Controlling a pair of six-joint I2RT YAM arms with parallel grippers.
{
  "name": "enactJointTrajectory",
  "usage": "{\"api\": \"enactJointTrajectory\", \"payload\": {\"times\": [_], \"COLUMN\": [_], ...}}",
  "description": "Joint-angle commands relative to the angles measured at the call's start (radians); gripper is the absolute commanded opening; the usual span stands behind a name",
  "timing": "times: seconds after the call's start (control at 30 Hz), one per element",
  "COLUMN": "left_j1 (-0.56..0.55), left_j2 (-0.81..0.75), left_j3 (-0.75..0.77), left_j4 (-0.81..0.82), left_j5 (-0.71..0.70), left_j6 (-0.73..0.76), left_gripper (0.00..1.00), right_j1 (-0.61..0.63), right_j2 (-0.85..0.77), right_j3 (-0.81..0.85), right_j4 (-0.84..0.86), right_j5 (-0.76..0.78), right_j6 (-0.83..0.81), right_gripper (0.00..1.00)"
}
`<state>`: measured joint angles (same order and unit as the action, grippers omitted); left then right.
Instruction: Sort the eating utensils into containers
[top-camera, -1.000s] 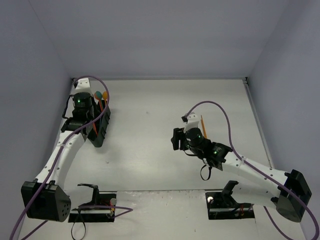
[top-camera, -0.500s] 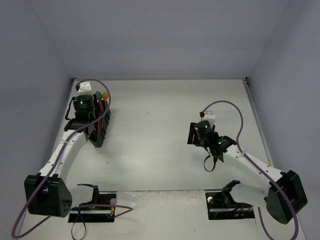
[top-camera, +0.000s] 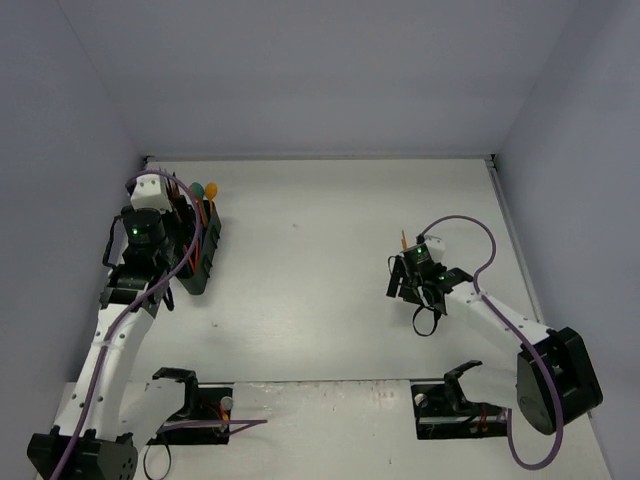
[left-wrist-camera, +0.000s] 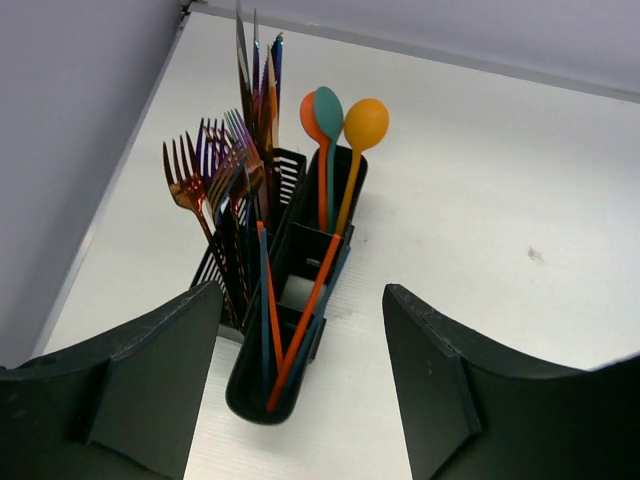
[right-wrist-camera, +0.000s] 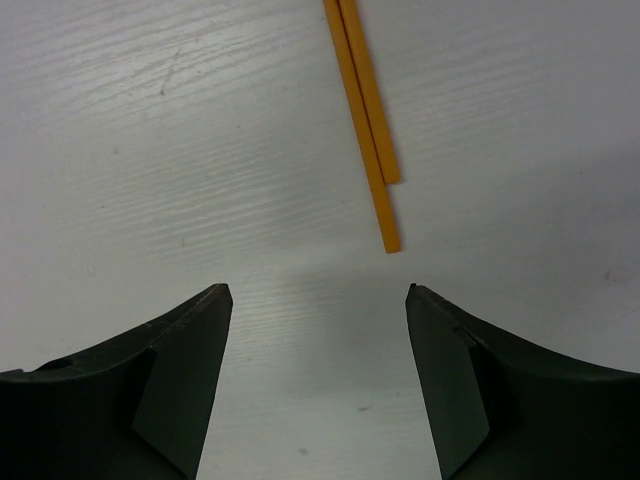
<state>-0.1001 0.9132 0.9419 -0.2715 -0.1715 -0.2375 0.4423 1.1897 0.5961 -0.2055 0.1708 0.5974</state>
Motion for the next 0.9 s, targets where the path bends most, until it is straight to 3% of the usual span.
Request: {"api": "enactJointTrajectory", "payload": {"times": [0.0,0.2,0.47,0.67,0.87], "left_j1": [0.006,0.006,0.006,0.005,0.007], "left_j2": [-0.077,-0.078,-0.076,-0.083,-0.080], "left_j3": [-0.035,-0.052,-0.055,-0.058,-0.063], "left_j4": [-0.003,-0.002,0.003,0.000,0.004], "left_j5": [0.050,0.074,0.092,0.096,0.107], "left_j6": [-0.038,-0.040,-0.047,-0.057,-0.063], "left_gripper": [0.63,0.62,0.62,0.62,0.62], "right_j1": [-0.050,-0.077,-0.076,-0.035,0.017], "right_j2": [0.057,0.159,0.238,0.285,0.345], "right_j3": [-0.001,0.039,0.070,0.074,0.100], "right_j4": [-0.011,-0.009,0.020,0.056,0.076], "right_j5": [-0.034,-0.026,-0.048,-0.088,-0.070], "right_j6": [0.018,0.001,-0.032,-0.035,-0.037], "right_gripper": [0.68,0.68,0.60,0.44,0.37]}}
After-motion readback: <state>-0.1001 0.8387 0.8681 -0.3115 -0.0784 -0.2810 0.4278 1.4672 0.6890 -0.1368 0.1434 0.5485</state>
